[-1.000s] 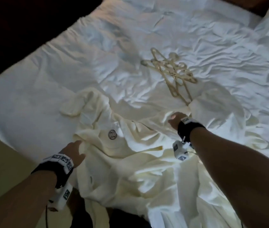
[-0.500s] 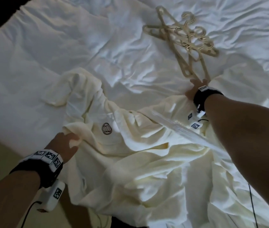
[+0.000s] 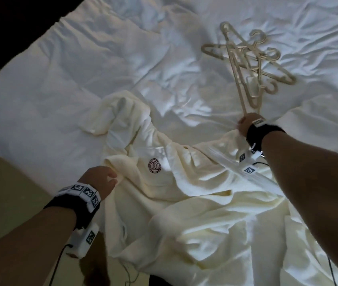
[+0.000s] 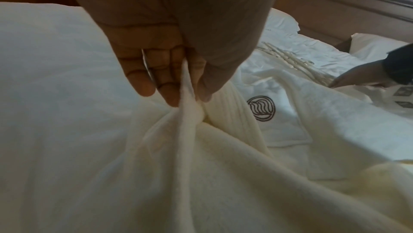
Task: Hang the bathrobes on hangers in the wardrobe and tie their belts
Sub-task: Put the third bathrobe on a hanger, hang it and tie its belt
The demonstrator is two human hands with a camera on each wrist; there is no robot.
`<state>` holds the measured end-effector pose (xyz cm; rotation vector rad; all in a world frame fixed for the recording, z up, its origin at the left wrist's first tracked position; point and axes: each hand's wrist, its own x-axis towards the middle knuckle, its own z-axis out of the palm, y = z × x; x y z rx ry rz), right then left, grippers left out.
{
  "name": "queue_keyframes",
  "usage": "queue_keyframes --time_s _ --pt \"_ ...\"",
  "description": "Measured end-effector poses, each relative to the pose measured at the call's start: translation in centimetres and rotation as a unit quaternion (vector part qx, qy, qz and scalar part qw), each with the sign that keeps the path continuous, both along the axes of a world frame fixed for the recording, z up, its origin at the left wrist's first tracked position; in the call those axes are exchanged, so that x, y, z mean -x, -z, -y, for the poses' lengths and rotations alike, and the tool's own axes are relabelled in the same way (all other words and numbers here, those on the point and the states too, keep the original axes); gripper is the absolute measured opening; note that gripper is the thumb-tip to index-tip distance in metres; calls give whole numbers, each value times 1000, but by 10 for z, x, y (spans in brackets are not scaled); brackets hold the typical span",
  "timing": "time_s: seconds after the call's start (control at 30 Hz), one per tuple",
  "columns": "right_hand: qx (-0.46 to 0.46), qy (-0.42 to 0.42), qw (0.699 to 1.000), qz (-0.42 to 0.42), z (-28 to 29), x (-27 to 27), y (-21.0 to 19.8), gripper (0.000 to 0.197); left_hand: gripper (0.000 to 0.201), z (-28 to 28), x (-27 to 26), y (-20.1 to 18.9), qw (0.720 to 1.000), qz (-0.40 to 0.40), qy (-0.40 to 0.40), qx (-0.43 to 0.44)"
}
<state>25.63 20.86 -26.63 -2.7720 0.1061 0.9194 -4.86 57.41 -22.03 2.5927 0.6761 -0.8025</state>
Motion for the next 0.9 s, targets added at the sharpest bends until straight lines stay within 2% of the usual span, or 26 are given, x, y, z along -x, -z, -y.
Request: queue_keyframes --time_s 0.03,0.1,0.23,0.33,0.4,0.47,0.53,0.6,0.63,0.67,0.73,0.77,0.8,0.9 --pt "18 -31 999 35 -8 8 -10 22 15 2 -1 -6 1000 12 -6 -2" --pt "26 -52 989 135 -23 20 -31 22 7 5 -3 -19 998 56 -6 -4" --pt "-124 -41 958 254 -64 59 -89 31 22 -4 -1 -46 984 175 12 4" --pt "-231 12 933 275 -92 114 -127 29 35 -24 10 -68 967 255 12 22" --pt "-313 53 912 259 -110 163 -145 32 32 -41 23 -84 958 284 -5 45" --pt "-338 54 908 241 -131 214 -160 39 31 -60 37 -99 956 287 7 59" --pt "-314 28 920 233 -158 255 -166 44 32 -80 50 -112 952 292 41 81" --pt "-296 -7 933 203 -192 283 -173 38 29 -99 59 -125 943 301 95 108" --pt "-267 -44 945 185 -210 294 -177 30 26 -108 62 -132 935 305 133 121" --pt "-215 -100 957 168 -228 302 -181 31 23 -116 64 -141 926 306 179 130" --pt "-101 -216 963 129 -268 310 -188 65 21 -134 67 -160 899 307 280 136" --pt "-58 -256 959 106 -290 311 -193 77 24 -145 69 -170 886 307 319 136" --pt "-34 -285 953 98 -313 310 -199 77 28 -159 72 -179 877 311 342 131" --pt "-19 -330 937 113 -385 298 -224 39 33 -219 82 -204 869 338 349 89"
